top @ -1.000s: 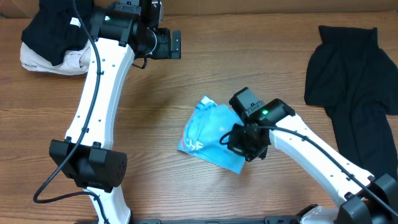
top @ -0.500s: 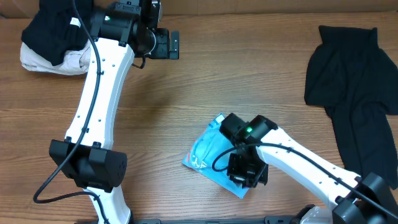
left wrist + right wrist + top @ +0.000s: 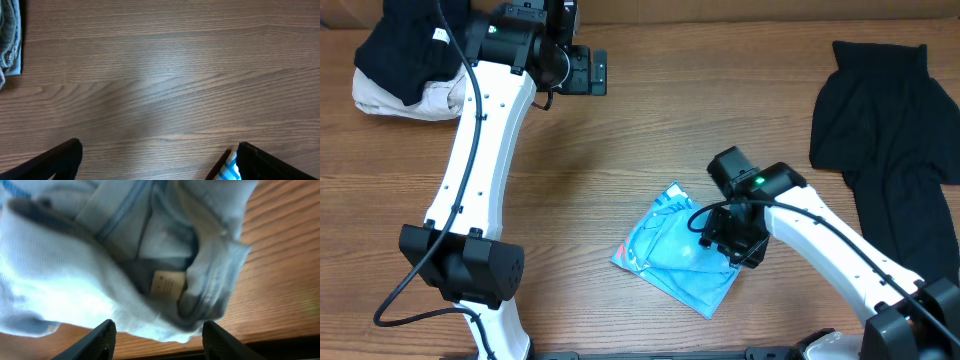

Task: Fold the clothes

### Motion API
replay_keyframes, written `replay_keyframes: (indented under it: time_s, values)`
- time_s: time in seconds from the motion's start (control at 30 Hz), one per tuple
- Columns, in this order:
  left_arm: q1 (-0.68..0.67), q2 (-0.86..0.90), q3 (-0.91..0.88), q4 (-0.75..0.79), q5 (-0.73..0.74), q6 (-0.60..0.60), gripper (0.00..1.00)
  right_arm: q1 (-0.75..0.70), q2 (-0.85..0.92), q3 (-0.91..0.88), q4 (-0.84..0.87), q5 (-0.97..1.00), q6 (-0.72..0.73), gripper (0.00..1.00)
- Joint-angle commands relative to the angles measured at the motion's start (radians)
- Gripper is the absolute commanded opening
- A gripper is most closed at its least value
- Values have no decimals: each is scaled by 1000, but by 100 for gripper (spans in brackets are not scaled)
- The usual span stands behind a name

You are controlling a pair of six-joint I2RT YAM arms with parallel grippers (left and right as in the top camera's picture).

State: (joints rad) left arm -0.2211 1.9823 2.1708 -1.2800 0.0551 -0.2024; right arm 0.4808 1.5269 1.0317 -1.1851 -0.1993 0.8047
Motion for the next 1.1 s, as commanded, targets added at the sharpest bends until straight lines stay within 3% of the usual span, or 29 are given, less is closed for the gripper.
replay_keyframes:
  time_s: [0.0,0.27,0.33,0.43,0.47,0.87,1.07]
  values:
    - [-2,-13,-5,-2,-14,23,100,-11,-26,14,10,23,-84,64]
    - [-2,-13,-5,-2,-14,23,100,-10,-26,-84,156,19,-213,61]
    - [-2,-13,-5,-2,-14,23,100,-10,-26,-105,177,19,-234,44]
    - [-2,-13,-5,-2,-15,24,100,-10,-29,-102,180,19,-238,6]
    - [-2,-13,-5,-2,-15,24,100,-10,-34,-95,175,19,-237,4]
    - [-2,-13,-5,-2,-15,46,100,51,-227,-1,-17,-91,-280,4]
    - [-2,-13,-5,-3,-16,48,100,203,-225,-109,-27,-94,-85,4]
